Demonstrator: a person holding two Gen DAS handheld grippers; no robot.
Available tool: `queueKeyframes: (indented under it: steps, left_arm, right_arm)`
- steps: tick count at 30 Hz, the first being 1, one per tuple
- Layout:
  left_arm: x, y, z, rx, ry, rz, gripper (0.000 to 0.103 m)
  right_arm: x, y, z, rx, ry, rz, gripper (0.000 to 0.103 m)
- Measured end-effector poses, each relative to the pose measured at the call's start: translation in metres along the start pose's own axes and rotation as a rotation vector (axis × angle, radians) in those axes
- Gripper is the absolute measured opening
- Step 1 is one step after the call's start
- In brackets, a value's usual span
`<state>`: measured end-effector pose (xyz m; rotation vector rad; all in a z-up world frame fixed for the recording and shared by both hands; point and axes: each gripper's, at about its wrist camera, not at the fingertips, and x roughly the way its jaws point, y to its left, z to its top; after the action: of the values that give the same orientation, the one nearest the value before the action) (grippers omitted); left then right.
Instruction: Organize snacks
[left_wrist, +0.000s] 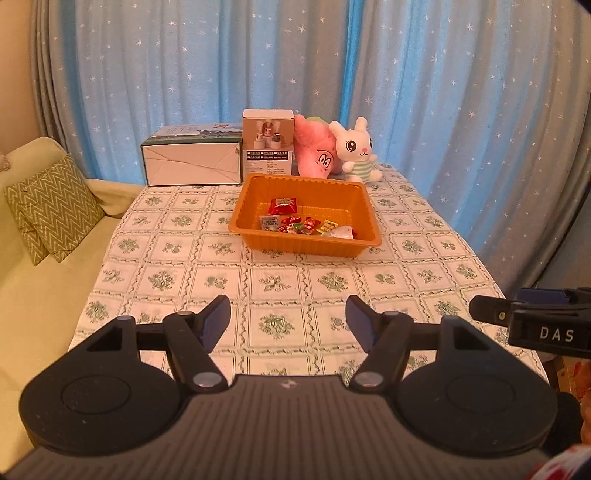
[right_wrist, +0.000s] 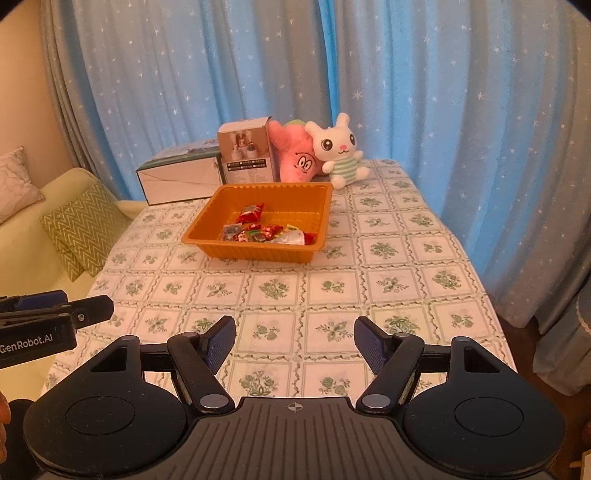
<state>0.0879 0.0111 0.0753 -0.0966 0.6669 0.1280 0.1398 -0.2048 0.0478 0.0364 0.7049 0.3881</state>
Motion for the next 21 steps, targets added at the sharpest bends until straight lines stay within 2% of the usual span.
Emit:
queueKeyframes:
  steps: [6, 21]
  left_arm:
    - [-0.020, -0.002, -0.015, -0.015, 0.009, 0.004, 0.067]
    - [-0.065, 0.003, -0.038, 0.004, -0.032, 0.009, 0.066]
  right_arm:
    - [-0.022, 0.007, -0.016, -0.048, -0.025, 0.003, 0.071]
    - [-0.069, 0.033, -0.038, -0.059, -0.106, 0.006, 0.071]
